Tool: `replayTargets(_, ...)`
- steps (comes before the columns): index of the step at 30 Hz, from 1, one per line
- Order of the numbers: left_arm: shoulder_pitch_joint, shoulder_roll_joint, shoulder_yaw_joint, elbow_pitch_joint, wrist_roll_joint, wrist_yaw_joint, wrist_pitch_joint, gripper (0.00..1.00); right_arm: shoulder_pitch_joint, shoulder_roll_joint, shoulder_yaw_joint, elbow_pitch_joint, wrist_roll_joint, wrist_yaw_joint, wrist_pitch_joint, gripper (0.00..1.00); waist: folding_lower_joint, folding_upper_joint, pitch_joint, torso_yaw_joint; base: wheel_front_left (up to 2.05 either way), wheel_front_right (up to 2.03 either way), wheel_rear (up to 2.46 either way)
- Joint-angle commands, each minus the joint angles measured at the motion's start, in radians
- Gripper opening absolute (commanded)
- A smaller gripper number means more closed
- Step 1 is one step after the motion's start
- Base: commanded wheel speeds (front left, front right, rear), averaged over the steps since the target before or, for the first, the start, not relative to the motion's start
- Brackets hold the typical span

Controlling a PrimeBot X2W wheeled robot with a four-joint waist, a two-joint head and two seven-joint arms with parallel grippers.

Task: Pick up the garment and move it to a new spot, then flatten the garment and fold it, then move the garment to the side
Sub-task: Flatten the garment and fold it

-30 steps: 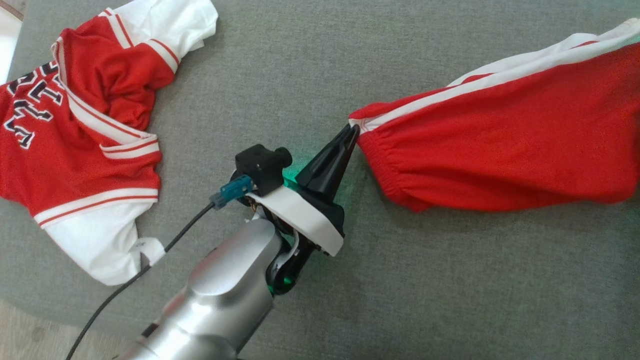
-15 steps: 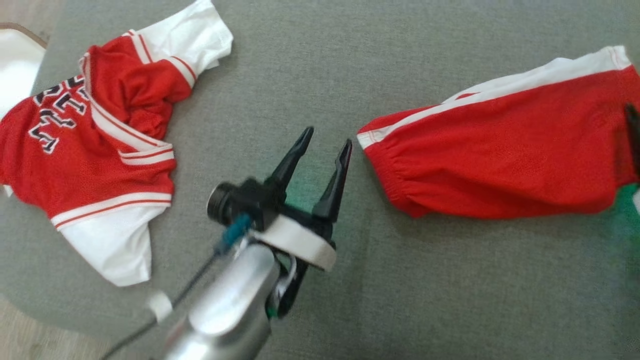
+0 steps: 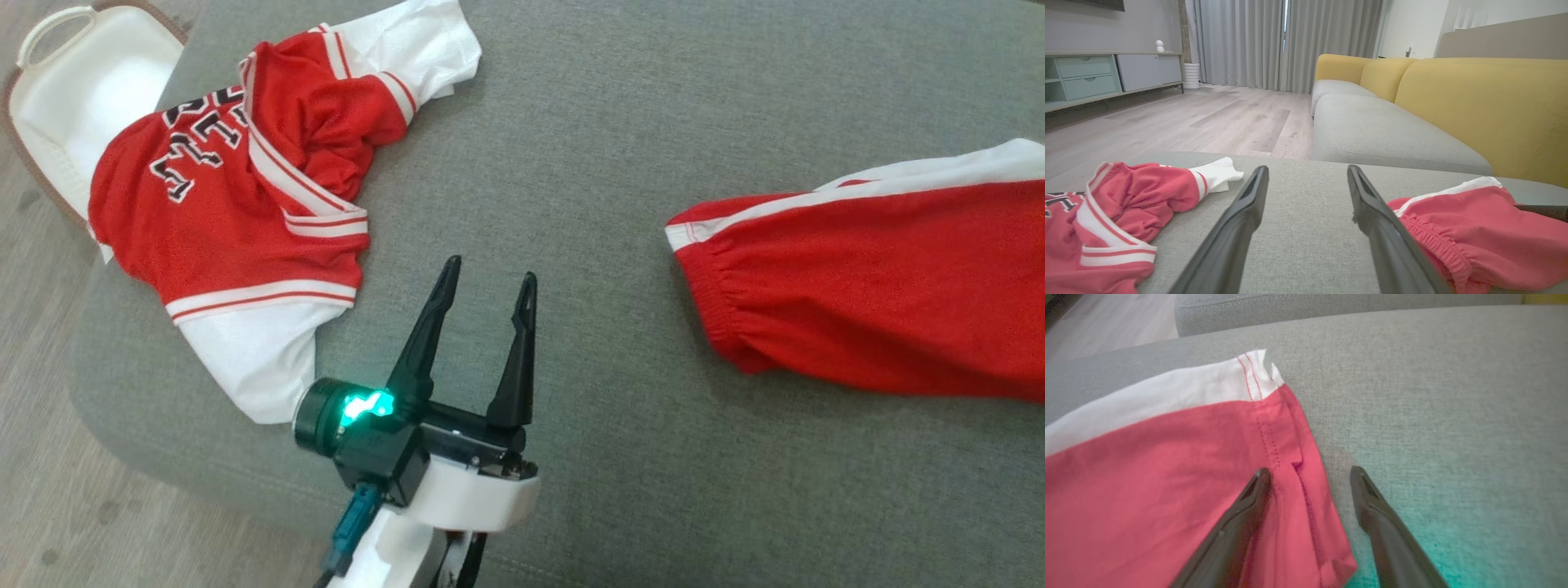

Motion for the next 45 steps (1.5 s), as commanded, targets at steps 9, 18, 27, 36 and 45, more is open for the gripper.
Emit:
replayTargets(9,0.012,0.001,0.077,-0.045,0.042,-0.004,-0.005,1.00,-0.037,-0.028,0.029,-0.017,-0.010,-0.001,0.000,0.00,0.0001,0.0000,-0.025,-0.072,0.00,0.00,0.00)
replayTargets(18,0.018,0.001,0.097,-0.017,0.074,-0.037,-0.005,1.00,-0.016,-0.058,-0.015,0.014,-0.040,-0.001,-0.079,0.00,0.0001,0.0000,-0.068,-0.192,0.00,0.00,0.00)
replayTargets(27,0.020,0.001,0.110,0.012,0.098,-0.061,-0.005,1.00,-0.019,-0.068,-0.034,-0.025,-0.010,-0.001,-0.126,0.00,0.0001,0.0000,-0.075,-0.248,0.00,0.00,0.00)
replayTargets(36,0.038,0.001,0.116,0.045,0.101,-0.088,-0.005,1.00,-0.041,0.049,0.071,-0.268,0.024,-0.001,-0.117,0.00,0.0001,0.0000,-0.129,-0.271,0.00,0.00,0.00)
replayTargets(45,0.051,0.001,0.098,0.070,0.091,-0.112,-0.005,1.00,-0.009,0.247,0.251,-0.426,0.004,-0.001,-0.094,0.00,0.0001,0.0000,-0.171,-0.242,0.00,0.00,0.00)
